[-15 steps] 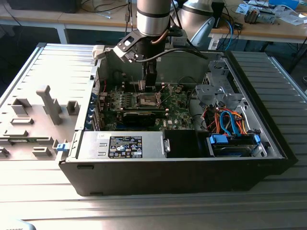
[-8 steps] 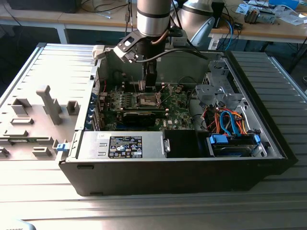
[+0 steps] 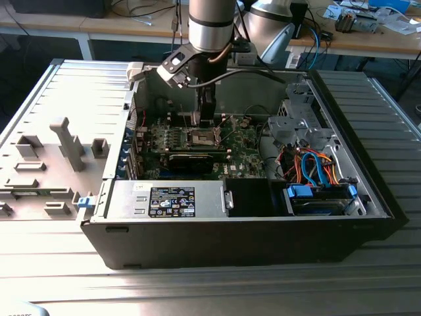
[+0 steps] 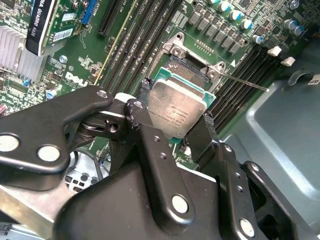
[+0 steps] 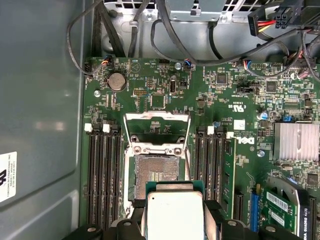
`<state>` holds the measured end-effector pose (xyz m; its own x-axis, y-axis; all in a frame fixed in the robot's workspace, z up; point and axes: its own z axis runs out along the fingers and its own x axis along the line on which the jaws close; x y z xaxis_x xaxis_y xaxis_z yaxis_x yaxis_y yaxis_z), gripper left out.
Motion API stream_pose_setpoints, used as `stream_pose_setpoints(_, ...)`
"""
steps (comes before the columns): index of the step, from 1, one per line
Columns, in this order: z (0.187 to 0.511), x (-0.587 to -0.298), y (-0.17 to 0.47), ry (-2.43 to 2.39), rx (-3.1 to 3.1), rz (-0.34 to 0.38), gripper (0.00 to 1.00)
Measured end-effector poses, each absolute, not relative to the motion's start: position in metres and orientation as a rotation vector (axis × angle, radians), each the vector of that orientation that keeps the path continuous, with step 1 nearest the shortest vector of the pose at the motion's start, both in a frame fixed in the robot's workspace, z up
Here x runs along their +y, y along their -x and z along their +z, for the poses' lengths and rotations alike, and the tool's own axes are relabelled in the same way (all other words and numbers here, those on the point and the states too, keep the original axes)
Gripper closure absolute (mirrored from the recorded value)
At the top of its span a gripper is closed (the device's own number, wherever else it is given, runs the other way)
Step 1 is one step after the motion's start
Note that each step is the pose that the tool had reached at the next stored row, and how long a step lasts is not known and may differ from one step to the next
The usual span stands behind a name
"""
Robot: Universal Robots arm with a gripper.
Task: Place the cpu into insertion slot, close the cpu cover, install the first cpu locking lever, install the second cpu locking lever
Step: 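Place the cpu into insertion slot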
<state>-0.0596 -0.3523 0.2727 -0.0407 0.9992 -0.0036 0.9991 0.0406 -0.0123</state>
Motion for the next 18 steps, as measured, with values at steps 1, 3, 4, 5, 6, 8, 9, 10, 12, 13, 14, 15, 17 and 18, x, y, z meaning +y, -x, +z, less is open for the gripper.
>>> stream_pose_setpoints(1,0.2723,-0.3523,0.0596,2.172,-2.262,0.018,0.45)
stream_pose_setpoints(3,0.2715,-0.3521,0.0594,2.172,-2.262,0.018,0.45)
stream_pose_setpoints(4,0.2709,-0.3520,0.0593,2.172,-2.262,0.018,0.45)
stream_pose_setpoints(5,0.2705,-0.3520,0.0593,2.172,-2.262,0.018,0.45)
stream_pose_setpoints(6,0.2702,-0.3519,0.0592,2.172,-2.262,0.018,0.45)
stream_pose_setpoints(8,0.2692,-0.3519,0.0592,2.172,-2.262,0.018,0.45)
stream_pose_setpoints(9,0.2688,-0.3518,0.0592,2.172,-2.262,0.018,0.45)
stream_pose_setpoints(10,0.2681,-0.3518,0.0592,2.172,-2.262,0.018,0.45)
stream_pose_setpoints(12,0.2665,-0.3517,0.0591,2.172,-2.262,0.018,0.45)
stream_pose_setpoints(13,0.2661,-0.3517,0.0589,2.172,-2.262,0.018,0.45)
stream_pose_setpoints(14,0.2653,-0.3516,0.0587,2.172,-2.262,0.018,0.45)
stream_pose_setpoints(15,0.2649,-0.3516,0.0586,2.172,-2.262,0.018,0.45)
stream_pose_setpoints(17,0.2643,-0.3516,0.0585,2.172,-2.262,0.018,0.45)
stream_pose_setpoints(18,0.2640,-0.3516,0.0584,2.172,-2.262,0.018,0.45)
